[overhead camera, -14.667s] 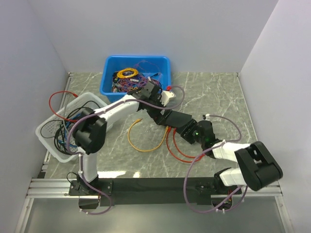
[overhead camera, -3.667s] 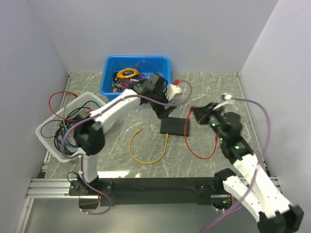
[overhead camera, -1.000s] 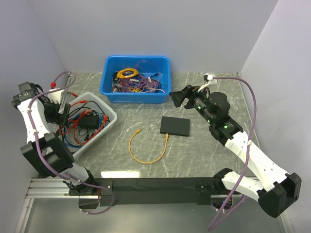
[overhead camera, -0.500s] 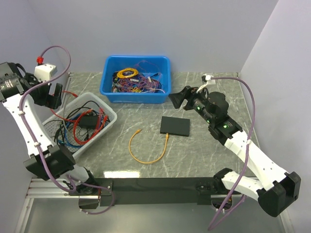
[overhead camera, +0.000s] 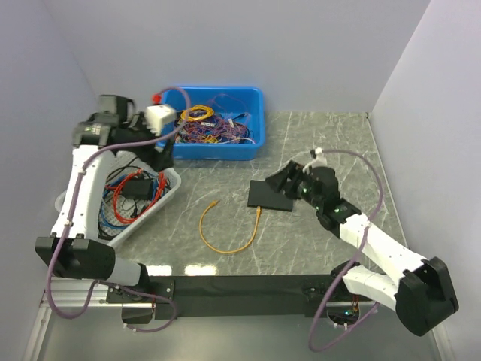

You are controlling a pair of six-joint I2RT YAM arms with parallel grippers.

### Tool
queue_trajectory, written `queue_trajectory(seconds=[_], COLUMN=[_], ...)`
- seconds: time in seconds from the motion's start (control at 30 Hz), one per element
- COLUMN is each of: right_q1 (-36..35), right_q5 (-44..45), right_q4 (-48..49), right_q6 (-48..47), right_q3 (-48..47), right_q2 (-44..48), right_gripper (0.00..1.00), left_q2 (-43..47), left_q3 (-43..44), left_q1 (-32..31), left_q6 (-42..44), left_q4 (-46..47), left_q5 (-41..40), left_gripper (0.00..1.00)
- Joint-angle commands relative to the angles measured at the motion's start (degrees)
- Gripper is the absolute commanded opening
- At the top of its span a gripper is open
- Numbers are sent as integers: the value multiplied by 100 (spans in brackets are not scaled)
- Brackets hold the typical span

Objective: Pull the plug from the switch port

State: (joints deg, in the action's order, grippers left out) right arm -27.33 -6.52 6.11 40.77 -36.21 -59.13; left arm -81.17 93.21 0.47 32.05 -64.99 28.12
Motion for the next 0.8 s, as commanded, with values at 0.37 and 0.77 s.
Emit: queue_trajectory(seconds=[0.37, 0.77], right_q1=[44, -466], right_q5=[-376, 221], right_q4=[2183, 2148], right_q6=[2013, 2268], right_q3=[1502, 1502], right_q2=[-1293, -1944], right_gripper=[56, 46], left_q2=[-1323, -1753], left_q3=[-1074, -2122], left_q1=[-3763, -5382], left_q6=[-797, -815], left_q4=[1234, 1832], left_q5=[89, -545], left_gripper=[99, 95])
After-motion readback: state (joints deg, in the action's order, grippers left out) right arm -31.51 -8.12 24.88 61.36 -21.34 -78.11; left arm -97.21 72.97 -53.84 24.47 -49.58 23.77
